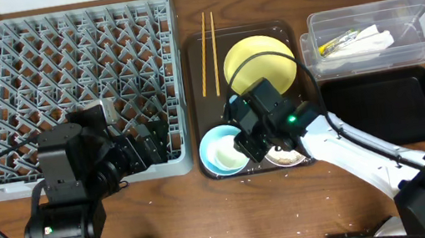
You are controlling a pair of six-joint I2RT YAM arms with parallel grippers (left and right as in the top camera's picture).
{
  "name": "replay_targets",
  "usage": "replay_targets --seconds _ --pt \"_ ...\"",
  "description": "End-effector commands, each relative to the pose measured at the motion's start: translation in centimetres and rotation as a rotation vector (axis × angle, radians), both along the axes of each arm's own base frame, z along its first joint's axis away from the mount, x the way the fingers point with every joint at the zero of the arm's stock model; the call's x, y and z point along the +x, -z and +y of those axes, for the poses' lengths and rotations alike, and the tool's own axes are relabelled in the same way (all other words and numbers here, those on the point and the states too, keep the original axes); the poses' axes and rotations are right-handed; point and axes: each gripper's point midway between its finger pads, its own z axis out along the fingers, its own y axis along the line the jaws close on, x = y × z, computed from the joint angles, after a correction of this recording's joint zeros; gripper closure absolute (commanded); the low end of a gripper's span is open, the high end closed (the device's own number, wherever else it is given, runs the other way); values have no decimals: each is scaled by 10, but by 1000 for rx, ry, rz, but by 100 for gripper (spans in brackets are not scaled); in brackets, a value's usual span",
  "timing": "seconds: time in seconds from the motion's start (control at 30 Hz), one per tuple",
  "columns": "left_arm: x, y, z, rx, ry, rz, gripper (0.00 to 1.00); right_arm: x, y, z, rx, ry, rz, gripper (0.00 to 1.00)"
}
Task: Sort waste into correct bins and load items into the dishwasher
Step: 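Grasp the white cup from the light-blue bowl with the right gripper, then lift the white cup and hand it to the left gripper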
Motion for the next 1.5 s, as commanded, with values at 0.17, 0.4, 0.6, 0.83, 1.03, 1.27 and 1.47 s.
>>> replay_targets --seconds 0.17,0.4,0.6,0.83,1.03,1.27,1.47 --pt "0 -8 -1 -14 6 -16 3 -3 0 4 22 31 35 95" --pt "4 -13 -3 -17 12 -48 3 15 -41 -1 71 72 15 99" --pt "5 -36 -23 -109 120 -127 3 42 -100 1 280 80 -3 99" --pt "-1 -64 -47 -285 216 -154 3 47 -188 8 762 -158 -10 99" --pt "-12 -94 -73 -464 412 -166 7 28 -240 16 977 -354 0 99" --pt "-18 -89 -84 -518 501 -107 13 6 -265 33 1043 -505 -2 99" --pt "-26 -95 -102 -519 591 -129 17 9 -266 49 1023 -476 -55 99"
